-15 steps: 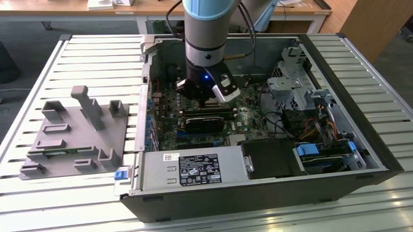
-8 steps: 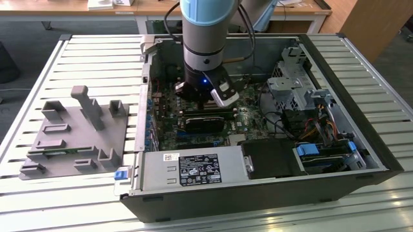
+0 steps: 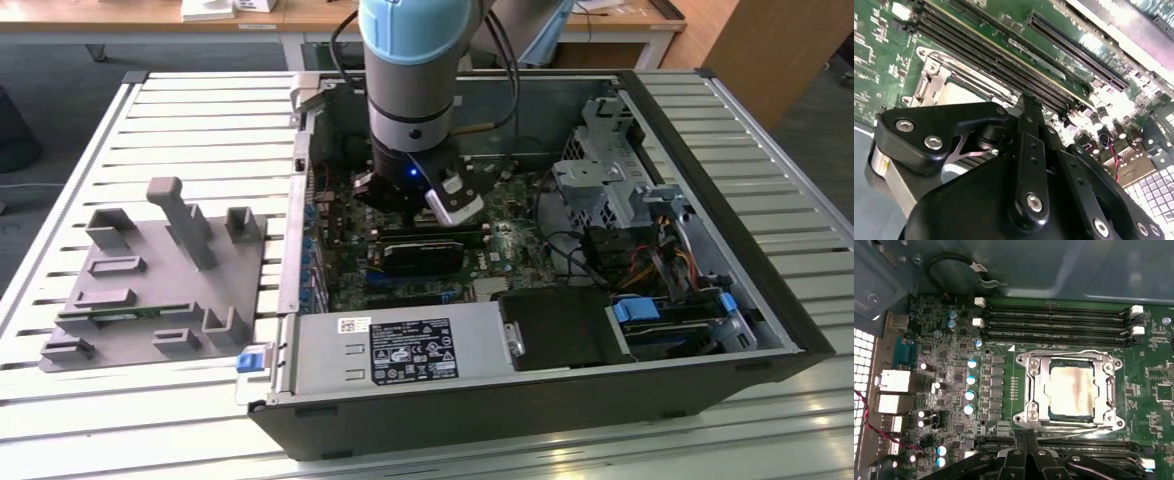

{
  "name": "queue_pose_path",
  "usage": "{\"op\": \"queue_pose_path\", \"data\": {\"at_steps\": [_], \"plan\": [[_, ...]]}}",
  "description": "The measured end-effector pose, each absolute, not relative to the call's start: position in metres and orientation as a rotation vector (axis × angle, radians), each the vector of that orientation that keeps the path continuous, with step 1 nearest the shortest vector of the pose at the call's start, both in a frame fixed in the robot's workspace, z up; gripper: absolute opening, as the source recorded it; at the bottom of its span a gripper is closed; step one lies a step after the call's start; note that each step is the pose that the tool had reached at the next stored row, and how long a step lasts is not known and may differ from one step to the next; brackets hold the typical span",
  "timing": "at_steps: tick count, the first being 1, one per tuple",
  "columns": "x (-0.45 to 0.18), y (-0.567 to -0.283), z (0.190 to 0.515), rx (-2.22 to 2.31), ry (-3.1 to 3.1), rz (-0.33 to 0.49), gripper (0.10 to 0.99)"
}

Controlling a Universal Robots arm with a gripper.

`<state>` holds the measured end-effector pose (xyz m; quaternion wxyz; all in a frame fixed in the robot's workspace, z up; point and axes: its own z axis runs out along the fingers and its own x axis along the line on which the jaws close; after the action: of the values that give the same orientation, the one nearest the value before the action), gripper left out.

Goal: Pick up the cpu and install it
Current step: 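Install the second cpu locking lever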

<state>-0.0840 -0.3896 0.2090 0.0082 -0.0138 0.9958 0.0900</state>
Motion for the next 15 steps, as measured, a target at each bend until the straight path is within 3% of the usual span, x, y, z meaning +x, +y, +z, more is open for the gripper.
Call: {"op": "queue_pose_path", "data": {"at_steps": [15], "plan": [[-0.084,-0.39,0.193,-0.042,3.101,0.375,0.106]]}}
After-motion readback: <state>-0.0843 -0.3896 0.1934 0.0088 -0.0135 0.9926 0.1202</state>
